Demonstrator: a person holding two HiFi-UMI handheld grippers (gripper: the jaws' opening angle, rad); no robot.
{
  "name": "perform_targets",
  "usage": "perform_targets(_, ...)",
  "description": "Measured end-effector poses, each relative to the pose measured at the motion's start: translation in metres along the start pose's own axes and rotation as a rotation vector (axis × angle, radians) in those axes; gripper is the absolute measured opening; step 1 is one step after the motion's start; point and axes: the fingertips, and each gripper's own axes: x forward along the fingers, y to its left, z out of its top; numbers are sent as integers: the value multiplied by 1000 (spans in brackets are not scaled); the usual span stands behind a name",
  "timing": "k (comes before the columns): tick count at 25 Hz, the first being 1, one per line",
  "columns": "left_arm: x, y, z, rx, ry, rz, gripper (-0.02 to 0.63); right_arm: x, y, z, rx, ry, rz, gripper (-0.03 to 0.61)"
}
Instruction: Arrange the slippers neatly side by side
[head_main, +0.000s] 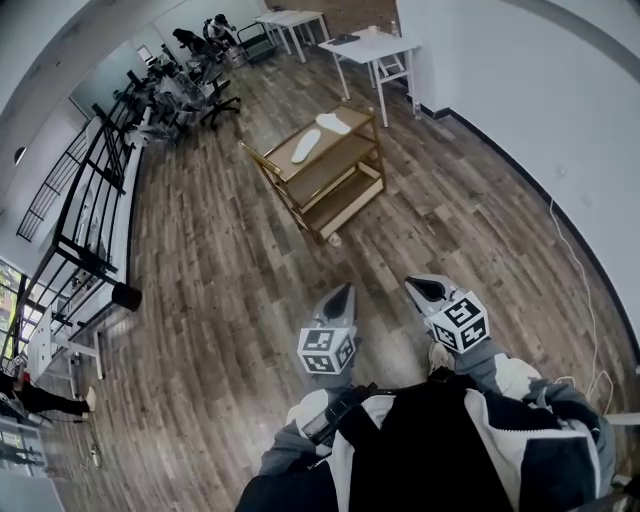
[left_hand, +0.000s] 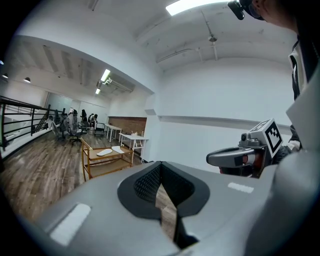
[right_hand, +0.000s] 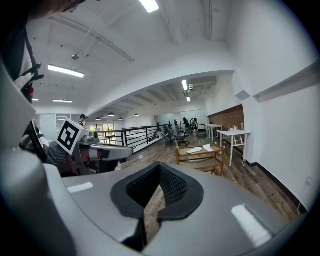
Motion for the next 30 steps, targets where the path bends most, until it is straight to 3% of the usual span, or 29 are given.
perform_targets(8, 79, -1, 33, 8, -23, 66, 6, 25, -81, 32, -30, -22, 78, 2)
perform_targets(18, 180, -13, 53, 12, -28, 88, 6, 35, -184, 49, -24, -38, 97, 2)
perform_targets(30, 234, 8, 59, 26, -8, 99, 6, 66, -236, 54, -12, -21, 89, 2)
